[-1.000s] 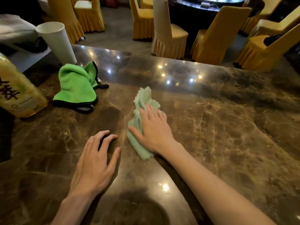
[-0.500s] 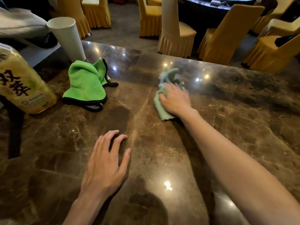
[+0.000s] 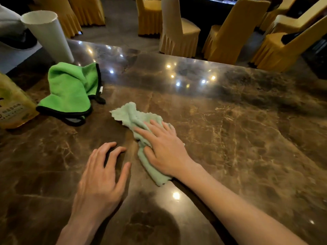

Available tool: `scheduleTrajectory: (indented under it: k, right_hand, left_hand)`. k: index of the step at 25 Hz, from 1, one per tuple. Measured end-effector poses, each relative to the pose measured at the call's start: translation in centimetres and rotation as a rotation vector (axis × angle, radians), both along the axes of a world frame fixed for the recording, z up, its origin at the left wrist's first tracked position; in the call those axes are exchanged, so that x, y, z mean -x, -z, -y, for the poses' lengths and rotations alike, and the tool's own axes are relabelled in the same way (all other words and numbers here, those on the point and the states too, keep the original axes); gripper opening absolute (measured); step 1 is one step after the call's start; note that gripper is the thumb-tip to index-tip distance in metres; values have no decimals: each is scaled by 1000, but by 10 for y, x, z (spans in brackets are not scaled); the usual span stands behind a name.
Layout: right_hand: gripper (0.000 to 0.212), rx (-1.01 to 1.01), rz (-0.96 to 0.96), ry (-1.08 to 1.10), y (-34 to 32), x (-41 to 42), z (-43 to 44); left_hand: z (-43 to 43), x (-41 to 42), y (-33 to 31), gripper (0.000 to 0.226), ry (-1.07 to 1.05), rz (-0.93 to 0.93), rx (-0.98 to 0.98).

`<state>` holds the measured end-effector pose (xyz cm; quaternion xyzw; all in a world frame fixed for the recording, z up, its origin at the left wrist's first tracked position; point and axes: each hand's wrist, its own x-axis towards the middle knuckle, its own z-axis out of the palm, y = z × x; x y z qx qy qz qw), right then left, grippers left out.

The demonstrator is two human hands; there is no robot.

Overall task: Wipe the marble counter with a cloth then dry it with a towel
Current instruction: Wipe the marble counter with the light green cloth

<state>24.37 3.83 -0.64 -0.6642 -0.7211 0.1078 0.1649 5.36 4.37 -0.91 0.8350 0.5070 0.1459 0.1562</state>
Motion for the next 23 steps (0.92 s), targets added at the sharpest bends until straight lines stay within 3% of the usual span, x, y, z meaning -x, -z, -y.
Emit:
scheduleTrajectory:
  k: [5,7,9,13,16,18,20,23]
  right_hand:
    - [50,-36,11,460,5,-124,115]
    - [47,29,38,734,-2,-184,115]
    - [46,74,55,862,-7,-204,95]
    - [45,-12,52,593,-1,-107,72]
    - [52,-11,44,281,8,4,137]
    - [55,5,52,151,11,29,192]
    - [54,-7,12,206,10,-3,224]
    - [47,-38,18,634,4,-104,246]
  left_hand:
    - [2,-7,-2,42,-36,-27,27]
    - [2,-7,-1,41,-28,-35,6]
    - [3,-6,0,41,-17,-47,-15]
    - [4,-5,1,40,-4,-33,-31]
    - [2,-4,6,41,6,-11,-42]
    - [0,-2,11,46,18,-8,-66]
    - [-6,1,18,51,33,2,-93]
    - [-13,4,32,59,23,40,-92]
